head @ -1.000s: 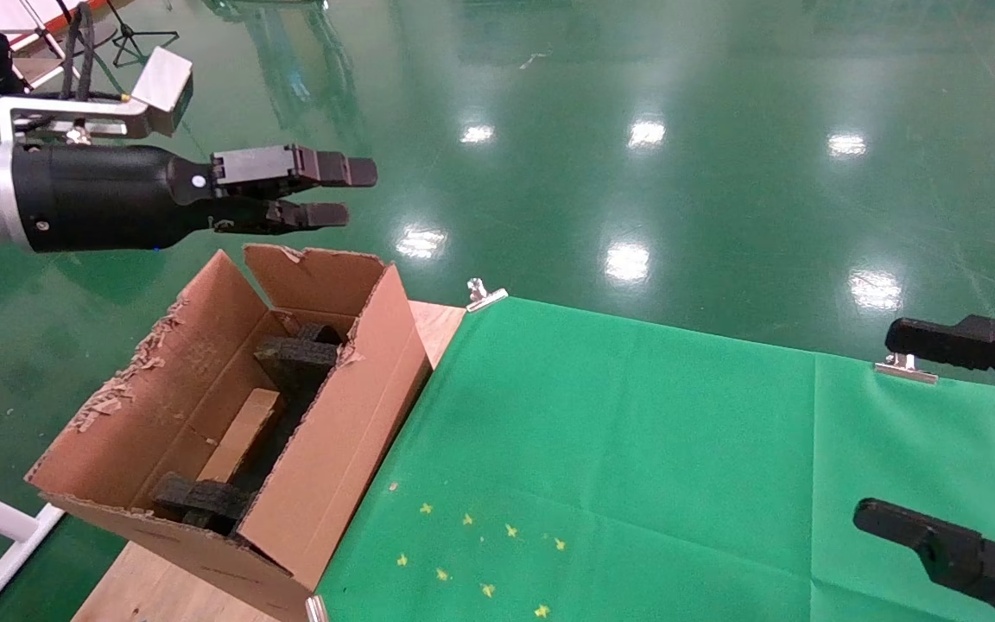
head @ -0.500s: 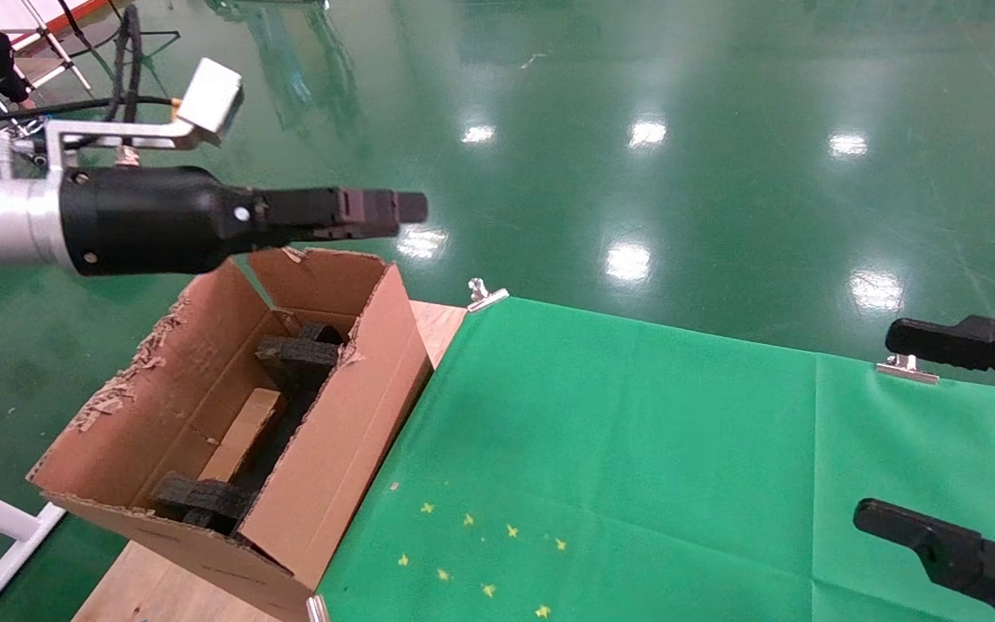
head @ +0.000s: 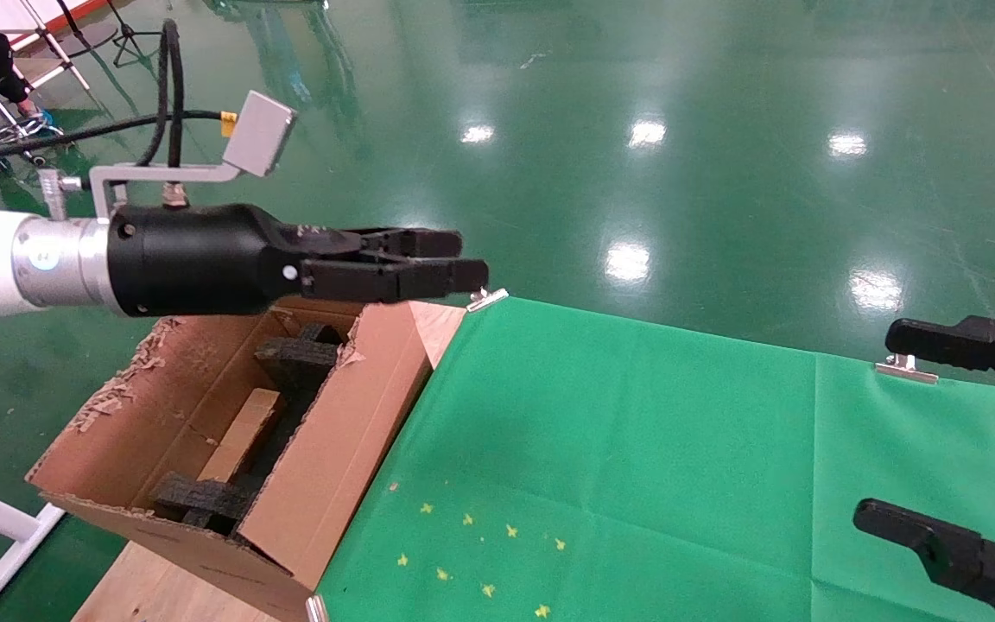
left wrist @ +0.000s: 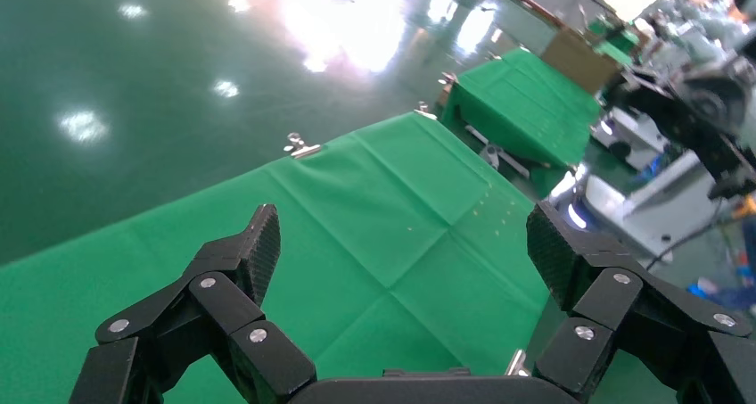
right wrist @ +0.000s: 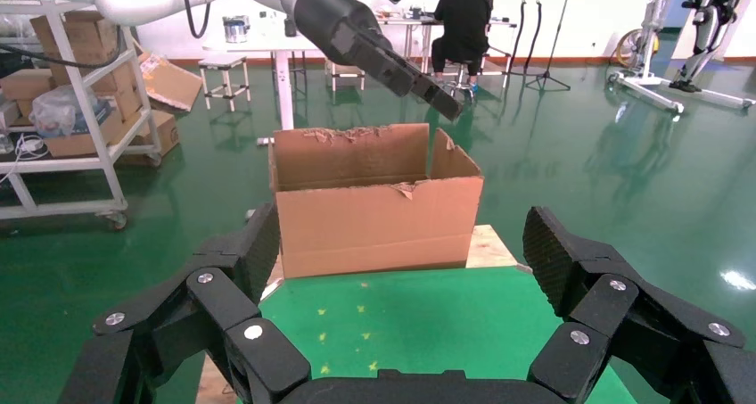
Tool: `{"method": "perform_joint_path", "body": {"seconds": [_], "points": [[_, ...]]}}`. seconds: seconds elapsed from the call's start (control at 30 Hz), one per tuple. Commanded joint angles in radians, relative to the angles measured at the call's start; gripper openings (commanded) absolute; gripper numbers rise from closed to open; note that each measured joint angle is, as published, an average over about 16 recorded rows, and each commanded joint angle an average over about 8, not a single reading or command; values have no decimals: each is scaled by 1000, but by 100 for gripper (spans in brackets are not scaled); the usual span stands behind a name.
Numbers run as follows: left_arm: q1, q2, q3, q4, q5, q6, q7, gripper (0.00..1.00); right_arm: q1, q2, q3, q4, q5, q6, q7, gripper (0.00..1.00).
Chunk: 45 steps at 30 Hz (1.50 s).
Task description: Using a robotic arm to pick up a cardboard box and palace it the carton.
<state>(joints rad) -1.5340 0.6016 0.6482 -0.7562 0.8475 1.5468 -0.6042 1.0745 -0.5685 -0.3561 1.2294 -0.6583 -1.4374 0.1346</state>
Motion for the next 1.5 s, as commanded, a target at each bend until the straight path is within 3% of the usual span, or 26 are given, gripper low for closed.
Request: {"method": "perform_joint_path", "body": {"seconds": [0.03, 1.1, 1.5], "points": [[28, 1, -22, -32, -7, -3, 25, 100, 0, 0, 0, 0, 0, 0, 0, 100], [451, 9, -362, -519, -115, -50, 408, 100, 0, 0, 0, 0, 0, 0, 0, 100], [475, 10, -381, -545, -124, -54, 423, 100, 0, 0, 0, 0, 0, 0, 0, 100]]}}
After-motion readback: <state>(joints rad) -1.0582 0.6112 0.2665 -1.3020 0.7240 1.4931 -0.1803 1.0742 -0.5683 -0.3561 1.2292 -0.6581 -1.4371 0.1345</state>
